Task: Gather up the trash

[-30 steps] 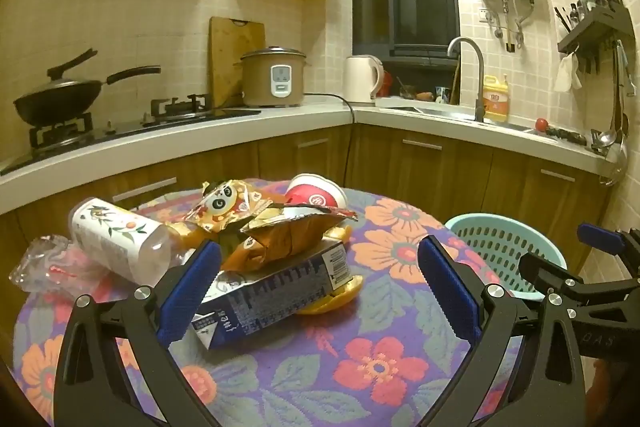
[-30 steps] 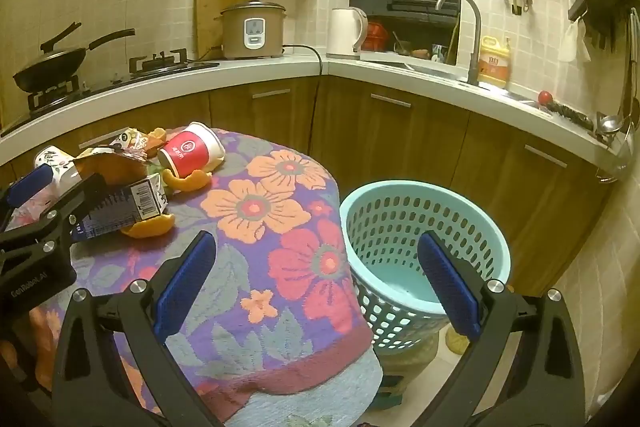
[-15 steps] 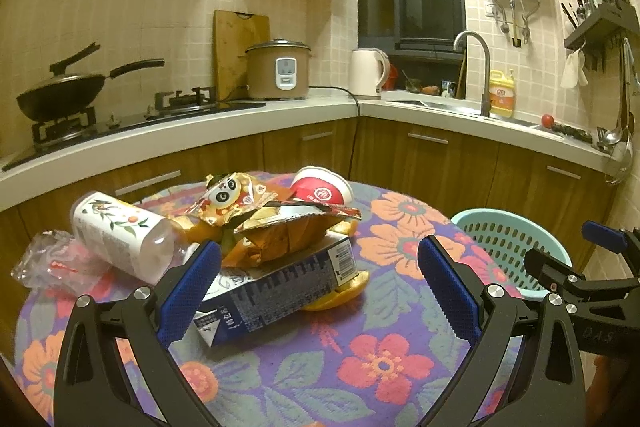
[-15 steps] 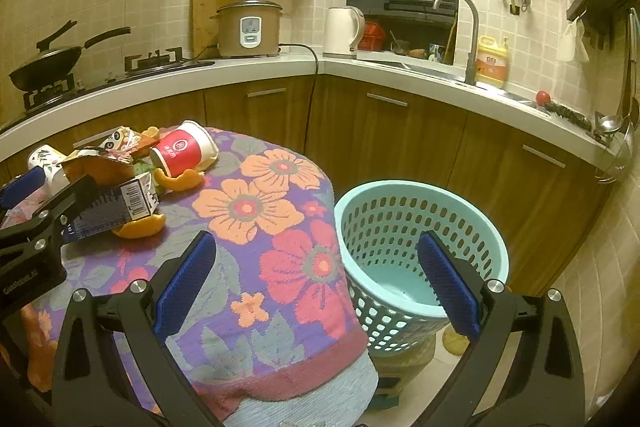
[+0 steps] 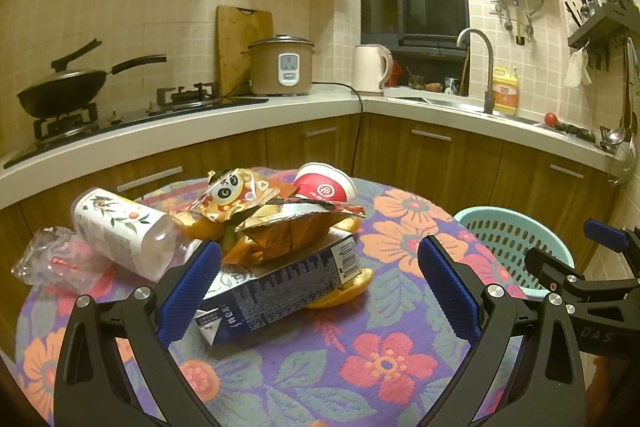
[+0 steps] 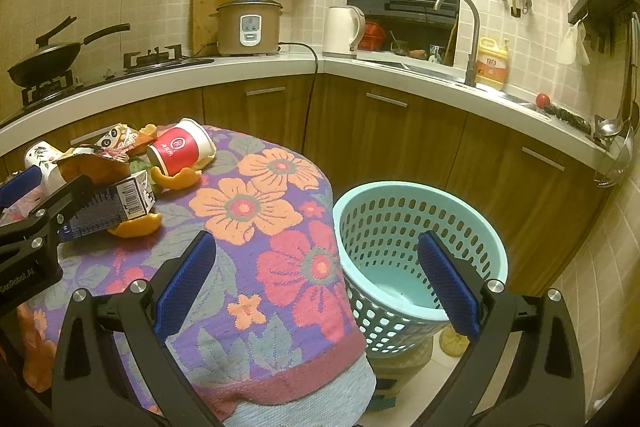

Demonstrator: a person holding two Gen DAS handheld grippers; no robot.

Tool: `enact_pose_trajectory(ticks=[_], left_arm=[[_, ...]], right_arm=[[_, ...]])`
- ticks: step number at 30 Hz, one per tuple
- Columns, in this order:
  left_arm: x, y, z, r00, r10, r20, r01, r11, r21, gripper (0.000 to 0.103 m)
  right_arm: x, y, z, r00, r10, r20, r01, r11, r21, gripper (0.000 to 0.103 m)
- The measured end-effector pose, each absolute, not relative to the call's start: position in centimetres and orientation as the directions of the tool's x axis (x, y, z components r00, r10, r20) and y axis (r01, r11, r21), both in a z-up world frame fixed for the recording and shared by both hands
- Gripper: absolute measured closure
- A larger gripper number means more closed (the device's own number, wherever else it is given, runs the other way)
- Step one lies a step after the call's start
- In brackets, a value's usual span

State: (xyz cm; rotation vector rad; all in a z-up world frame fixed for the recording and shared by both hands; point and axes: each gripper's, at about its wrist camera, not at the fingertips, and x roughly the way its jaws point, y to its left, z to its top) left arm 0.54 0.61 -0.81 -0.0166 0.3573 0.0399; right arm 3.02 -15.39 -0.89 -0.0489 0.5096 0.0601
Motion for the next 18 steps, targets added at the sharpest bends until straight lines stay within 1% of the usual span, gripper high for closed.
enact_pose_trajectory(ticks=[18], left_arm=[[0.23,-0.02,-0.75,0.941,0.023,-0.338,-0.023,1.000,0.004,0.008]], right_arm=[[3.30,-15.04,-1.43,0.861,0.043,-0.507,-0.072,0.997,-0.037,0.007]])
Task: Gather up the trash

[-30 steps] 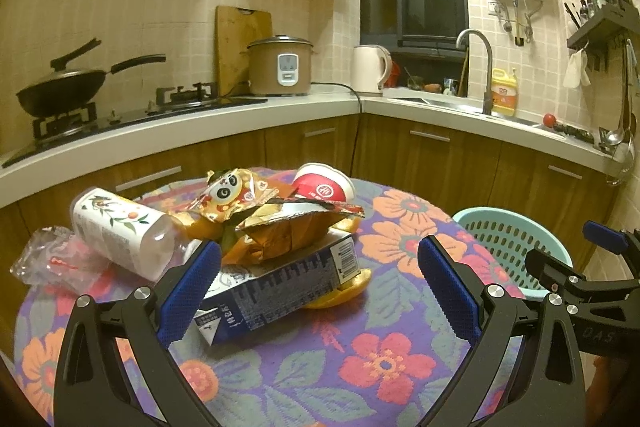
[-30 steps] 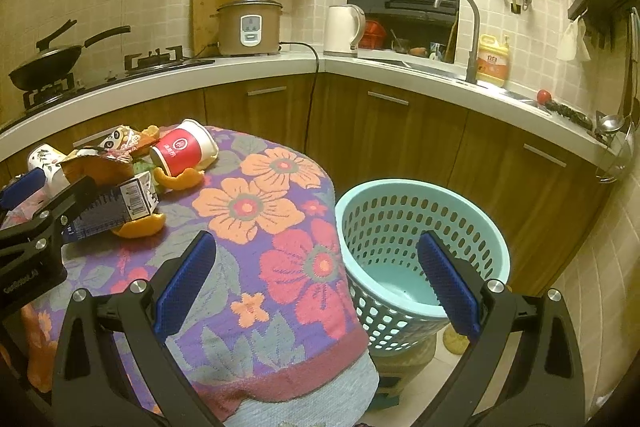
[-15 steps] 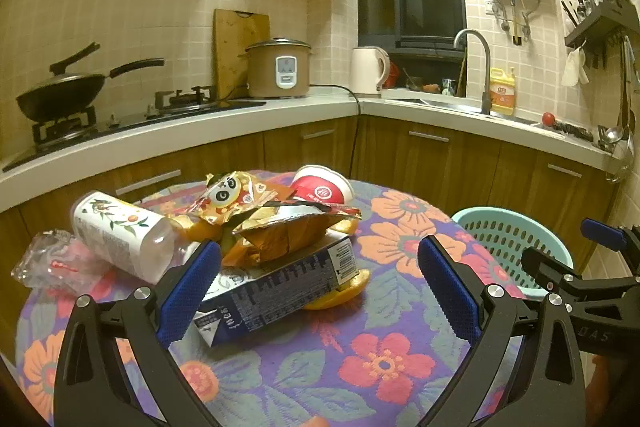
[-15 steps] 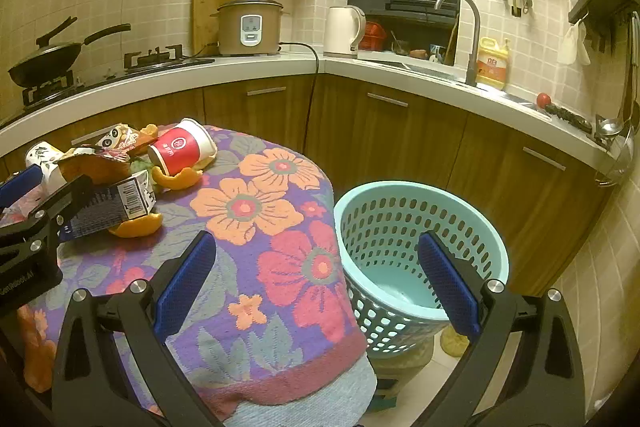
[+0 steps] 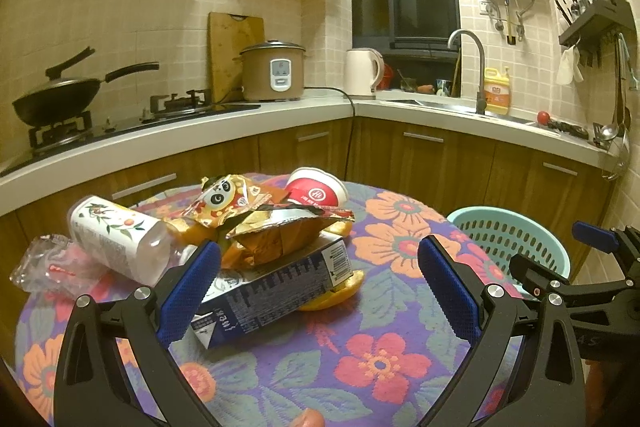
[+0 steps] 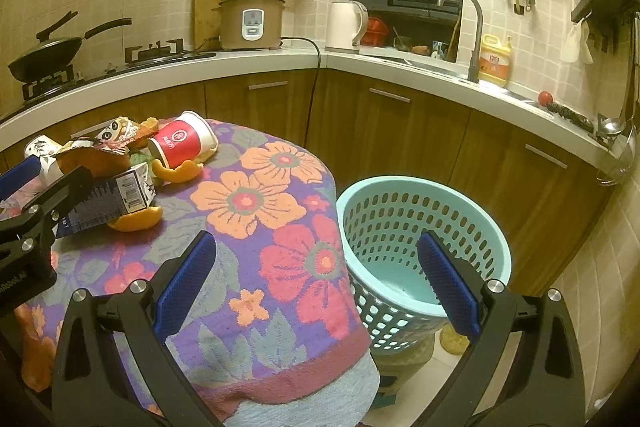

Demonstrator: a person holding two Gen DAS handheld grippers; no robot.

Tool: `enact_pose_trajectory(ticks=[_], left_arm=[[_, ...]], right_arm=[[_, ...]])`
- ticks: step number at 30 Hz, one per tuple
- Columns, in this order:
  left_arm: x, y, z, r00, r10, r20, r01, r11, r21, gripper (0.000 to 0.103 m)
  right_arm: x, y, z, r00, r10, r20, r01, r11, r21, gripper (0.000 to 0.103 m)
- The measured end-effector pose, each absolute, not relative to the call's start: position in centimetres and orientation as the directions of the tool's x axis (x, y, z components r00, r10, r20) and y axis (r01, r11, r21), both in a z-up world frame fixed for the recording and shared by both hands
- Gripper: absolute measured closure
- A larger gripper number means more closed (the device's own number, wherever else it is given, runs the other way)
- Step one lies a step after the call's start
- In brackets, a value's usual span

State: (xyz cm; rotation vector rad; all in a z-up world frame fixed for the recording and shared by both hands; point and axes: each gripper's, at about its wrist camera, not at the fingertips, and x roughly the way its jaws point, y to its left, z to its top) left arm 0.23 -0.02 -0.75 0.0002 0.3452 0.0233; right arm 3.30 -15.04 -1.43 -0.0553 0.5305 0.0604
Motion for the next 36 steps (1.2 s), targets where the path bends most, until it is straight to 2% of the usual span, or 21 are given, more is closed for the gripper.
enact_pose_trajectory(ticks=[27,36], left_arm=[[0.26,0.03,-0.74,0.940,0.022,-0.340,-0.022,1.000,0.003,0.007],[-0.09,0.12,-0.68,0.946,-0.003,-0.325,0.002,1.000,-0.005,0.008]], right_arm=[[3.38,-14.31,-1.99,0.852,0.049,-0.522,-0.094,0.994,-0.060,0.007],[3.58,-14.41,-2.09,0.840,0.094,-0.535,-0.118,0.993,-0.011,0.007]])
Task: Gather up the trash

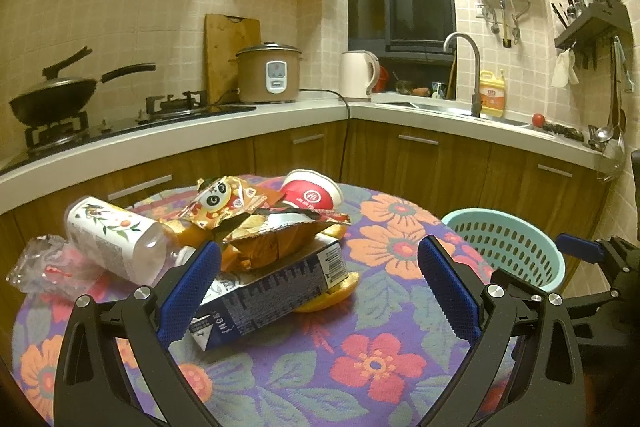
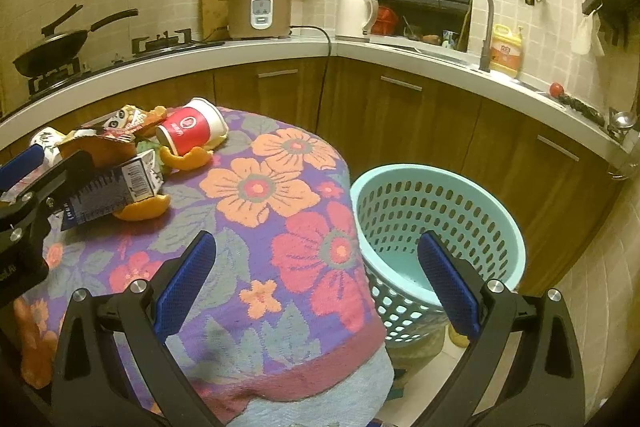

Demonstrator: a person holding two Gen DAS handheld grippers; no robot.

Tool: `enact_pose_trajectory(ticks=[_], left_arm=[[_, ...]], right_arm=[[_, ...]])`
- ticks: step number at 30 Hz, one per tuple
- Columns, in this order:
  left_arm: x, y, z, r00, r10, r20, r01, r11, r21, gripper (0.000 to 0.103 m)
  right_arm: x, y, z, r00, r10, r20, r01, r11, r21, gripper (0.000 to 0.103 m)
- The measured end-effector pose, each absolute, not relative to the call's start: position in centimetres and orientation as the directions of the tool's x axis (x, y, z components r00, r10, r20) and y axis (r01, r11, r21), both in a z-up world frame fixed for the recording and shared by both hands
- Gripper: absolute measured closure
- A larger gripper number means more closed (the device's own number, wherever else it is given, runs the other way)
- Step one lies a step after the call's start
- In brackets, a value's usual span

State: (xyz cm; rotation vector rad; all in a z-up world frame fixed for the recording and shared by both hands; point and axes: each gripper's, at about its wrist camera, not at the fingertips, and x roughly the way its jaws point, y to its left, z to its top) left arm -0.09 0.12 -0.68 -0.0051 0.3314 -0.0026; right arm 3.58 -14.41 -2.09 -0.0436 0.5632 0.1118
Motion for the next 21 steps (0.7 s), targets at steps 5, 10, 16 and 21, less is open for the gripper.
enact_pose_trajectory(ticks=[5,10,16,21], left_arm=[[-0.4,1.2,-0.1,0.947,-0.007,-0.321,-0.011,0.998,-0.055,0.008],[-2.4,5.4,1.5,0.949,0.066,-0.308,-0.117,0.982,-0.150,0.008],[-5.0,11.8,3.3,0.925,0.243,-0.294,-0.293,0.946,-0.140,0.008],[-6.0,17.7,3.3,0.860,0.376,-0.346,-0.439,0.890,-0.124,0.008]], right_arm=[[3.9,-13.6,-1.1,0.838,0.124,-0.531,-0.156,0.988,-0.015,0.007],[4.4,-12.4,0.3,0.840,0.162,-0.517,-0.201,0.979,-0.020,0.007],[5.2,-10.0,1.5,0.828,0.237,-0.508,-0.281,0.960,-0.009,0.007],[6.0,-7.2,2.1,0.800,0.325,-0.504,-0.374,0.927,0.004,0.008]])
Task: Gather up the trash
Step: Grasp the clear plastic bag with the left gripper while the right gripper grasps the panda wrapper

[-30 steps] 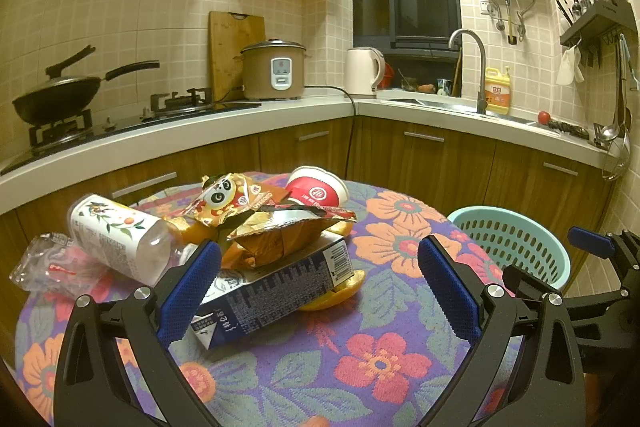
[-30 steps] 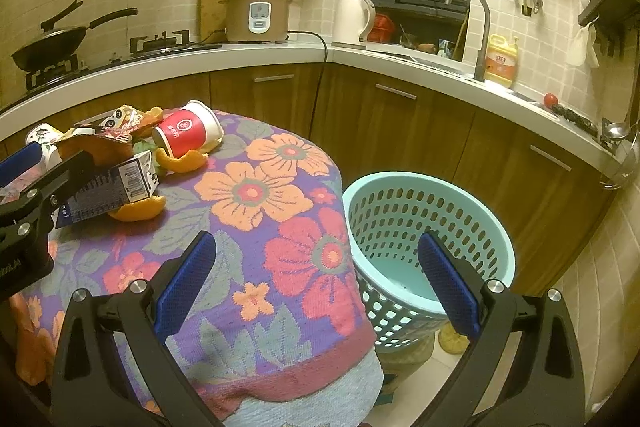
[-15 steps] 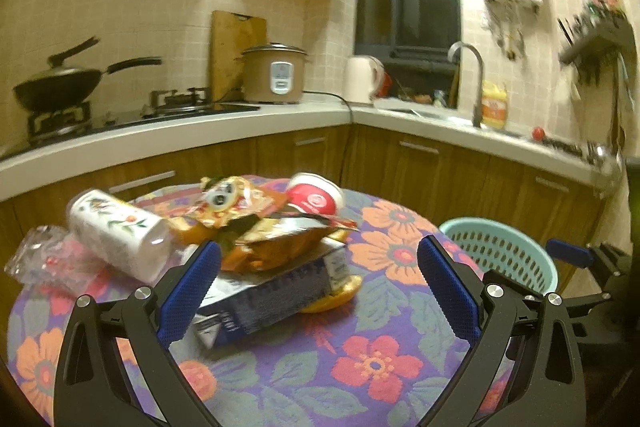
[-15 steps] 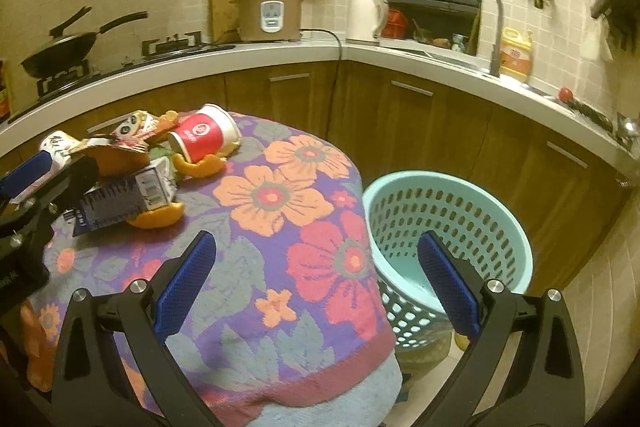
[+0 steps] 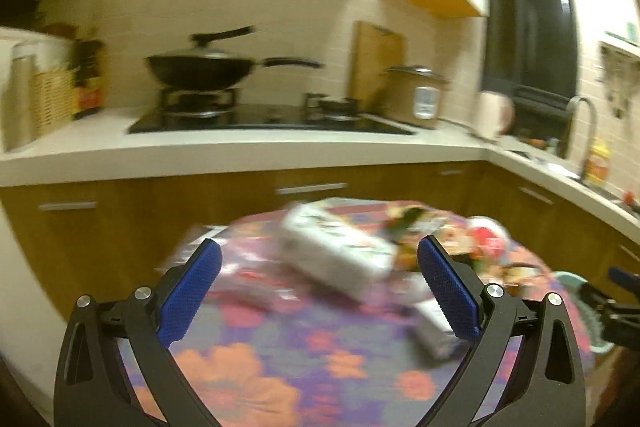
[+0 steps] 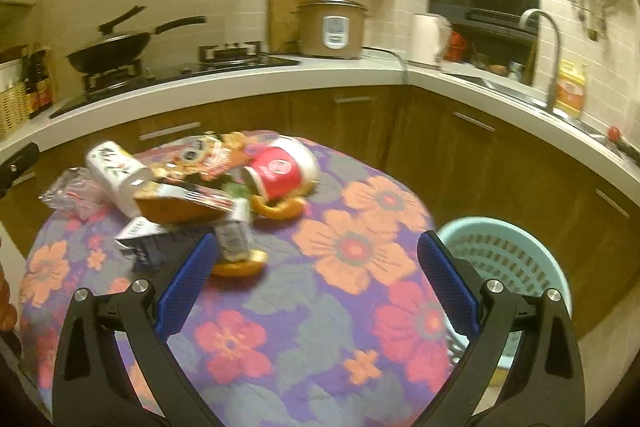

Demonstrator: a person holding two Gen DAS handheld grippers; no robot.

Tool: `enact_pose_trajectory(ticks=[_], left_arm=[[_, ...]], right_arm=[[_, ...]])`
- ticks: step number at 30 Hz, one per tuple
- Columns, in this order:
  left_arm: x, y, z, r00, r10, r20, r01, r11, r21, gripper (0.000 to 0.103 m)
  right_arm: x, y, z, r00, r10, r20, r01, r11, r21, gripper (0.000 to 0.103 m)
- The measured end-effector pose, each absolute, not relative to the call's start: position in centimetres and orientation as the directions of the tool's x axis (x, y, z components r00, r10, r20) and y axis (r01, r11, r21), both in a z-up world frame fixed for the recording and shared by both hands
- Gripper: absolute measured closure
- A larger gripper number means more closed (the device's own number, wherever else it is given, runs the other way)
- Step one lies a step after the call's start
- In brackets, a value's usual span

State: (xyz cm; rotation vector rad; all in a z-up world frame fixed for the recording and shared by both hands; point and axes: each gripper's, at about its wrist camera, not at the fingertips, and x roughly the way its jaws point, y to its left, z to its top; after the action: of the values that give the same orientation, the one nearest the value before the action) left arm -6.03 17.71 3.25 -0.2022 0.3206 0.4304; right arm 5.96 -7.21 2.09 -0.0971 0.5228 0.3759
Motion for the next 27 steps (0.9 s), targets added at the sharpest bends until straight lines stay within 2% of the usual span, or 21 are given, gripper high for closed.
enact_pose_trajectory(ticks=[6,11,18,19,22,24,25,26,27], left_arm=[[-6.3,25.7,2.5,0.798,0.417,-0.435,-0.526,0.834,-0.165,0.008],[-3.6,31.4,0.7,0.777,0.337,-0.532,-0.523,0.815,-0.248,0.008],[0.1,34.9,-2.5,0.731,0.216,-0.647,-0.512,0.800,-0.312,0.010],[0.6,34.9,-3.1,0.725,0.188,-0.663,-0.500,0.805,-0.319,0.014],[1.3,33.9,-4.0,0.716,0.142,-0.684,-0.465,0.827,-0.315,0.034],[1.5,33.0,-4.2,0.710,0.139,-0.690,-0.453,0.841,-0.296,0.038],[1.6,32.8,-4.3,0.710,0.141,-0.690,-0.449,0.846,-0.289,0.043],[1.7,32.3,-4.4,0.713,0.139,-0.688,-0.438,0.854,-0.281,0.062],[1.6,32.0,-4.5,0.710,0.137,-0.691,-0.434,0.857,-0.277,0.073]], right_arm=[[6.6,-4.6,2.9,0.775,0.406,-0.485,-0.455,0.890,0.019,0.008],[7.7,-3.2,3.8,0.763,0.444,-0.470,-0.484,0.874,0.041,0.008],[9.8,-1.5,3.4,0.746,0.460,-0.481,-0.503,0.863,0.046,0.008],[10.0,-1.4,3.3,0.742,0.461,-0.486,-0.504,0.862,0.047,0.008],[10.6,-1.2,2.6,0.729,0.463,-0.503,-0.508,0.859,0.054,0.008],[10.6,-1.2,2.4,0.728,0.461,-0.507,-0.508,0.860,0.053,0.008],[10.6,-1.3,2.3,0.727,0.462,-0.508,-0.509,0.859,0.053,0.008],[10.5,-1.3,2.2,0.725,0.464,-0.508,-0.511,0.858,0.054,0.008],[10.5,-1.4,2.2,0.725,0.465,-0.508,-0.512,0.857,0.055,0.008]])
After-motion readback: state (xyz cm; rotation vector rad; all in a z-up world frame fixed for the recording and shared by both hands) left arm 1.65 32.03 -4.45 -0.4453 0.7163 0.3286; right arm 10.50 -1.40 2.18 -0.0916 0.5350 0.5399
